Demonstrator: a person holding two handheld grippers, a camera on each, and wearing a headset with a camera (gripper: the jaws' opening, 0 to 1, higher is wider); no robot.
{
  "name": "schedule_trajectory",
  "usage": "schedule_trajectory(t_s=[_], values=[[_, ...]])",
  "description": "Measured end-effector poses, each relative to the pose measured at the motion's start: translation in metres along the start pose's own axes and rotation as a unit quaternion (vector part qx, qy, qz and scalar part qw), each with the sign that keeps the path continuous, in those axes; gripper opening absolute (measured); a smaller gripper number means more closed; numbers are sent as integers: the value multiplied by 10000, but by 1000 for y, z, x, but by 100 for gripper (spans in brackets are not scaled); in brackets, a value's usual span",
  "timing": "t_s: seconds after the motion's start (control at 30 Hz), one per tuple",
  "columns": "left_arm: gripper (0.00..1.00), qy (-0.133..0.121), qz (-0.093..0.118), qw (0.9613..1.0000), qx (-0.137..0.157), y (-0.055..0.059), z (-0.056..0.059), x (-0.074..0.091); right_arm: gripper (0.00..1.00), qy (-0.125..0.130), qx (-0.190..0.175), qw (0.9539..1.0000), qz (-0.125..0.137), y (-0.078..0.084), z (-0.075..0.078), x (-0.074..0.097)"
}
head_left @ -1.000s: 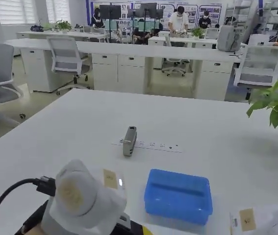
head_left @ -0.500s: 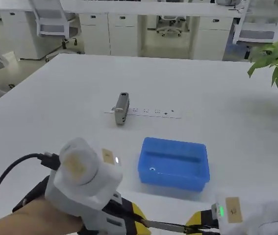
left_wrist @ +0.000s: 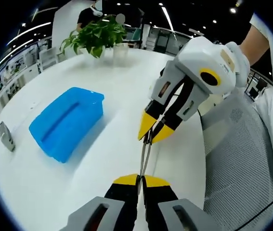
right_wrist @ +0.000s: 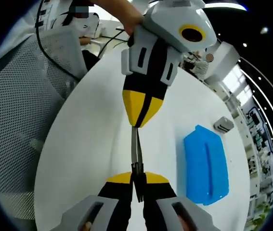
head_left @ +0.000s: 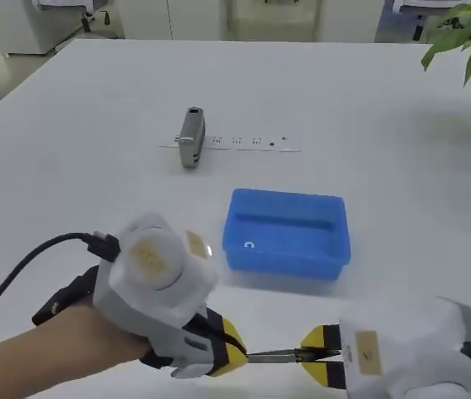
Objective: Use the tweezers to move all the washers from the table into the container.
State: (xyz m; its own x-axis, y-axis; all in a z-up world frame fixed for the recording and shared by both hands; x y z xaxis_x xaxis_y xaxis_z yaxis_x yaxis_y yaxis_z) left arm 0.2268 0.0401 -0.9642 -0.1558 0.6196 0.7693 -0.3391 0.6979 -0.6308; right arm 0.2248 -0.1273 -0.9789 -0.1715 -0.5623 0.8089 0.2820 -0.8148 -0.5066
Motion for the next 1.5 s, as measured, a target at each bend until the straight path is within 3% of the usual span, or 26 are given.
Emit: schedule_trajectory(t_s=[0.07,0.2,0.3,0.43,0.57,0.63,0.77,0.87,0.97,1.0,1.1,1.2,1.23,1.27,1.3,1.33,1.43,1.47,1.5], values=[[0,-118,-92,9993,-333,0,1,-4,4,42,-35,10000,-24,2,0,-3],[0,-183,-174,9978,-614,3,3,-13,5,96,61,9998,-165,7,-3,-11],[0,-250,-258,9964,-770,5,3,-17,6,86,-69,9998,-155,10,-4,-14],[0,-315,-345,9947,-921,7,0,-21,8,30,-527,9986,-41,11,-7,-15],[0,-307,-437,9942,-936,8,-2,-23,13,23,-991,9951,40,13,-7,-12],[0,-333,-453,9929,-1051,8,-3,-24,16,89,-1317,9912,76,15,-10,-10],[0,-347,-532,9900,-1256,8,-5,-26,17,162,-2037,9784,312,15,-17,2],[0,-297,-575,9902,-1242,9,-8,-29,19,285,-2448,9683,412,14,-23,11],[4,-295,-608,9917,-1092,11,-10,-32,22,380,-2991,9518,559,13,-27,21],[7,-262,-612,9924,-1032,11,-10,-32,22,472,-3138,9461,644,12,-27,26],[16,-347,-438,9967,-591,8,-9,-26,26,656,-3396,9356,713,11,-29,38],[24,-582,-122,9982,-69,7,-6,-16,30,880,-3743,9188,889,10,-29,48],[27,-716,43,9973,151,7,-4,-11,32,942,-3898,9109,968,10,-30,53],[31,-880,181,9955,298,7,-3,-7,34,964,-3944,9084,1002,10,-30,54],[35,-958,275,9935,540,8,1,0,37,1034,-4070,9010,1086,10,-30,58],[38,-1060,374,9913,689,9,3,4,40,1093,-4147,8964,1118,9,-30,61],[48,-1419,717,9808,1133,12,13,23,45,1285,-4243,8880,1219,7,-31,73],[50,-1584,840,9750,1314,14,17,31,47,1348,-4264,8857,1249,7,-32,76],[54,-1635,885,9732,1355,15,19,34,51,1420,-4305,8822,1273,6,-32,79]])
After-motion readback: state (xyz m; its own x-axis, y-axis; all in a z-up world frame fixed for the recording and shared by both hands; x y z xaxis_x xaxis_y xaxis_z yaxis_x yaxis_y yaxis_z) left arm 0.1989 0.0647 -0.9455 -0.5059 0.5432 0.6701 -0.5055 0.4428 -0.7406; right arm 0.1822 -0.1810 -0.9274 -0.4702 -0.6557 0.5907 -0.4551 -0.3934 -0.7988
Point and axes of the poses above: the centre of the closed fingertips' face, and the gripper's own axes: x roughly backward along the fingers, z roughly to its right, y roughly out of its underside, the point moved 10 cm from there along x, roughly backward along the fingers, and after that the axes turned 3 degrees about -y, right-handed, at the moved point
